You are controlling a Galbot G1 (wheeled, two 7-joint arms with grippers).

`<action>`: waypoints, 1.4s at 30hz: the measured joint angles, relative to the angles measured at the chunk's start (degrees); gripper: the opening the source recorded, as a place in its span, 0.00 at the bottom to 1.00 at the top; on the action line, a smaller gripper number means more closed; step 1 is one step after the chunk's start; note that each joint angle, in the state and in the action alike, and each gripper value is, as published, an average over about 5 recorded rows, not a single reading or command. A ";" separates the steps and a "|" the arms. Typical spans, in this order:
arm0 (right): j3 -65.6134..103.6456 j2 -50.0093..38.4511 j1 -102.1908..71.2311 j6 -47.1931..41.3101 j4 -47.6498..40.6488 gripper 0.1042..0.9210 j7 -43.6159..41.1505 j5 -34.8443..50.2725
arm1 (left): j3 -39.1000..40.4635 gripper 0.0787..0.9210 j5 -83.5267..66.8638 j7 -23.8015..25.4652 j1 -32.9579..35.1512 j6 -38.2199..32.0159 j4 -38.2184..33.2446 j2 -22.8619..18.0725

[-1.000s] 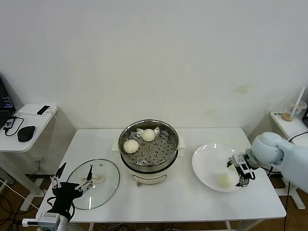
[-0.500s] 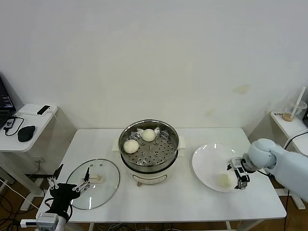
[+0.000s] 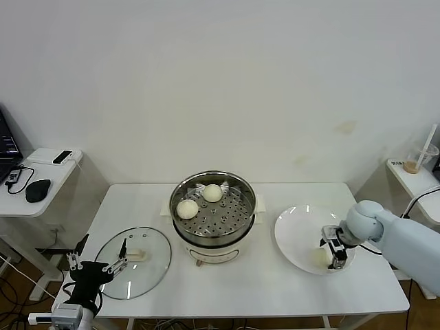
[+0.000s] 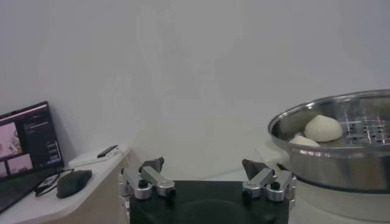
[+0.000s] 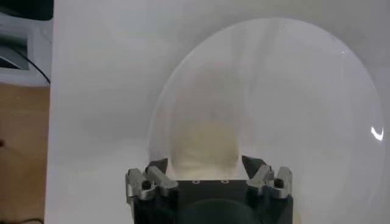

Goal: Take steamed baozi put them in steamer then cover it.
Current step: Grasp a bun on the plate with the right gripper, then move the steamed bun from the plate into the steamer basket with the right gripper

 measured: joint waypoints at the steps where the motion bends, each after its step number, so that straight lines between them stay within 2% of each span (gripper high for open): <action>1: 0.08 0.07 -0.03 -0.04 -0.10 0.64 -0.12 0.02 | -0.04 0.88 0.00 -0.02 0.05 -0.02 0.00 0.00; 6: 0.63 0.51 0.04 -0.02 -0.78 0.59 -1.00 -0.20 | -0.19 0.88 0.00 -0.05 0.27 -0.04 -0.26 0.02; 19: 3.79 -0.59 2.61 0.57 -0.74 0.59 -3.62 0.44 | -0.10 0.88 -0.06 -0.09 0.18 -0.06 -0.75 0.17; 28: 2.30 -0.87 10.81 0.45 -1.17 0.60 -4.35 3.22 | 0.74 0.88 0.01 -0.08 -0.20 0.08 -1.26 0.63; 42: -5.64 9.56 31.15 -0.37 -4.30 0.60 -3.33 9.64 | 0.84 0.88 0.18 -0.07 -0.90 0.89 -2.03 0.80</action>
